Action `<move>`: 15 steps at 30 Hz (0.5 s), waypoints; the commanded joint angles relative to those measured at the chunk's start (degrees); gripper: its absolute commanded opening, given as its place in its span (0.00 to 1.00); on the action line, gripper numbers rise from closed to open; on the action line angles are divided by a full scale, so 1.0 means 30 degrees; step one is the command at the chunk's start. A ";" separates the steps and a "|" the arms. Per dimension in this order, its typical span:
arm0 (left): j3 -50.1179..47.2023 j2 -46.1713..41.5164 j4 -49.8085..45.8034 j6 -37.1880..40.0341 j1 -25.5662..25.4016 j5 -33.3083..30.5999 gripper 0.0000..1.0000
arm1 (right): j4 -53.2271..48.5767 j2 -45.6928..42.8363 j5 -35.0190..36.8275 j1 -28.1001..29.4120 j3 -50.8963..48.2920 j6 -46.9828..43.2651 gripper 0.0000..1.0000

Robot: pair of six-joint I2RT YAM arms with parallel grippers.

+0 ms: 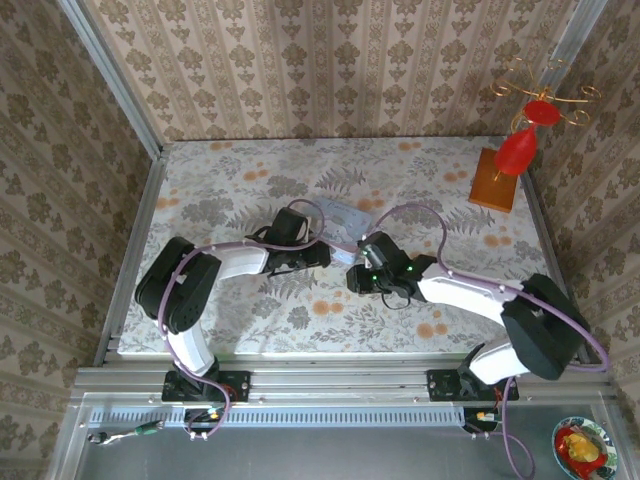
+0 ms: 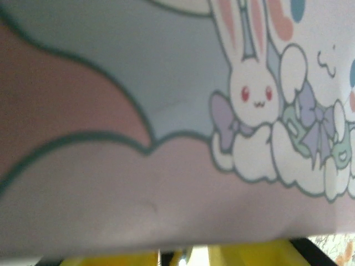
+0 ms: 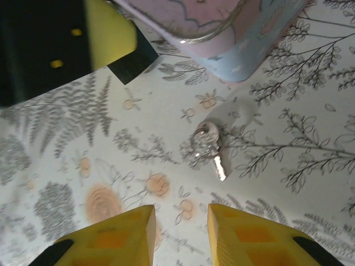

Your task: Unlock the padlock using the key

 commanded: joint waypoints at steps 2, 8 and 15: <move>-0.1130 -0.1897 -0.0704 0.0511 0.0115 -0.0474 0.39 | -0.2173 0.1705 0.1185 0.0047 0.1735 -0.2206 0.33; -0.3710 -0.4702 -0.0396 0.0437 0.0152 -0.1752 0.54 | -0.3691 0.3674 0.2178 0.0259 0.3732 -0.3792 0.39; -0.7185 -0.8409 0.0801 0.0216 0.0174 -0.2807 0.64 | -0.4840 0.5641 0.3023 0.0678 0.5503 -0.4924 0.43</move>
